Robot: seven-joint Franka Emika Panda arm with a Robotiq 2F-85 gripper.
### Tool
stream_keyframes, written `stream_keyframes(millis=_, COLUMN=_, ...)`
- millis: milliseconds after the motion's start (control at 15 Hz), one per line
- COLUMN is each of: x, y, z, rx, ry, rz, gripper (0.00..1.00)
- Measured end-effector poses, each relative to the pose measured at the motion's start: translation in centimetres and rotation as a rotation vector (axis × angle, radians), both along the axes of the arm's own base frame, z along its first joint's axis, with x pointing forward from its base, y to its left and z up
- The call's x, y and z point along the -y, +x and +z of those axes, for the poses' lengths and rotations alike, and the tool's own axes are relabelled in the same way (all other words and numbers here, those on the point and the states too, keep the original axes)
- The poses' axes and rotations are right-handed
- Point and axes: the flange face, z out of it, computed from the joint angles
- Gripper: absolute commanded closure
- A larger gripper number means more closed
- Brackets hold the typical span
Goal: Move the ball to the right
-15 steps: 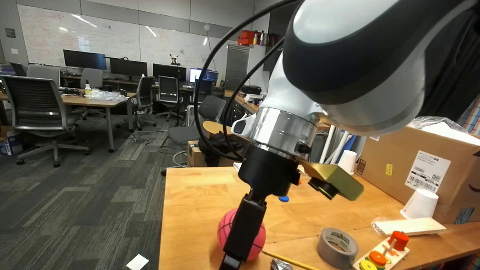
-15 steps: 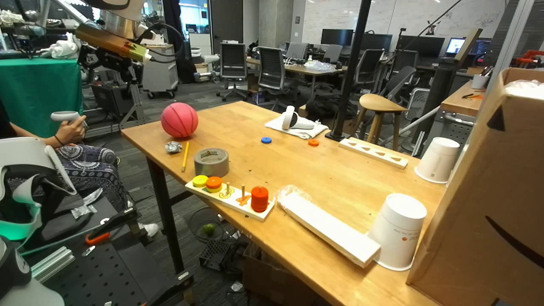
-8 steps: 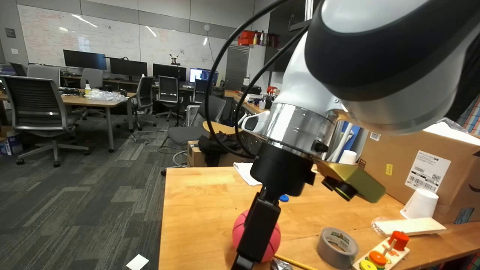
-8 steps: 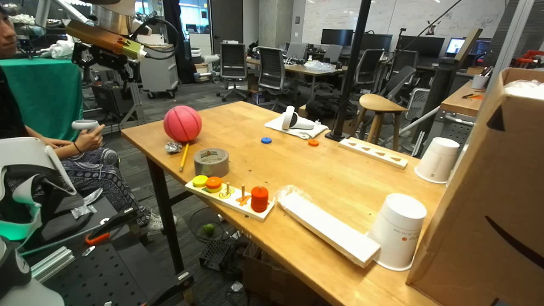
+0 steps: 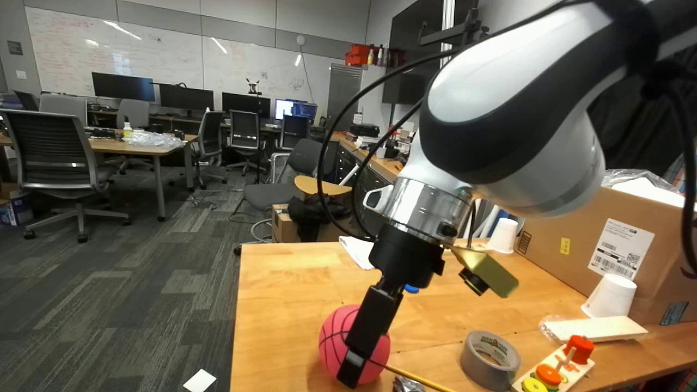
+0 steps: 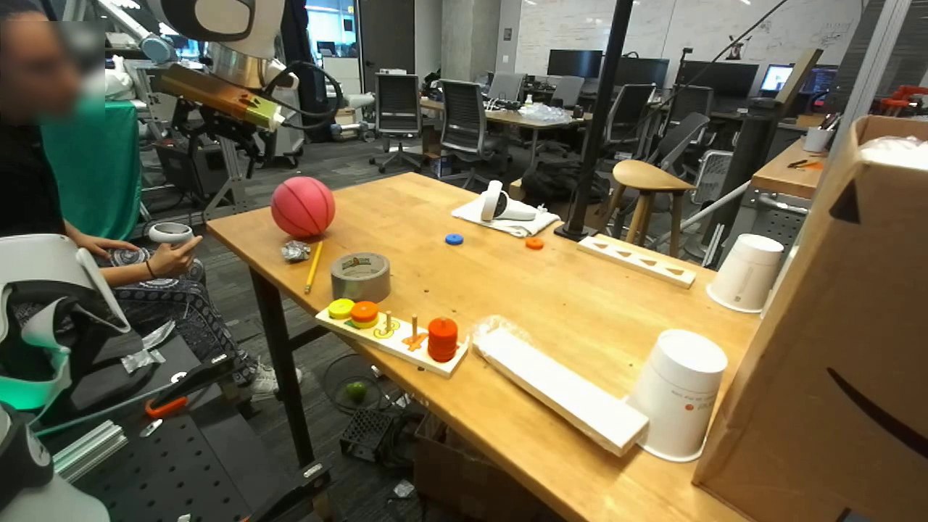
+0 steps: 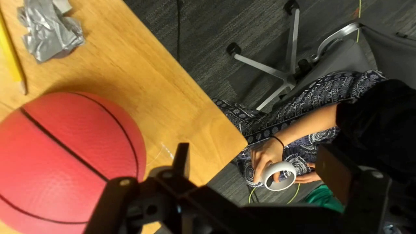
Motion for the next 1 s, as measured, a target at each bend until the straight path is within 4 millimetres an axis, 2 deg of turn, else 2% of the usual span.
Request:
stream_keyframes(millis=200, x=-0.3, y=0.6, z=-1.9, rx=-0.040, ry=-0.007, rz=-0.012, gripper=0.00)
stream_keyframes(millis=400, x=-1.6, y=0.0, z=-3.0, rx=-0.077, ry=-0.006, rz=-0.003, gripper=0.00)
stream_keyframes(millis=667, x=-3.9, y=-1.1, z=-2.9, rx=-0.104, ry=0.025, rz=0.012, gripper=0.00)
stream_keyframes(millis=1000, x=-5.7, y=-0.8, z=-3.2, rx=-0.120, ry=0.038, rz=0.017, gripper=0.00)
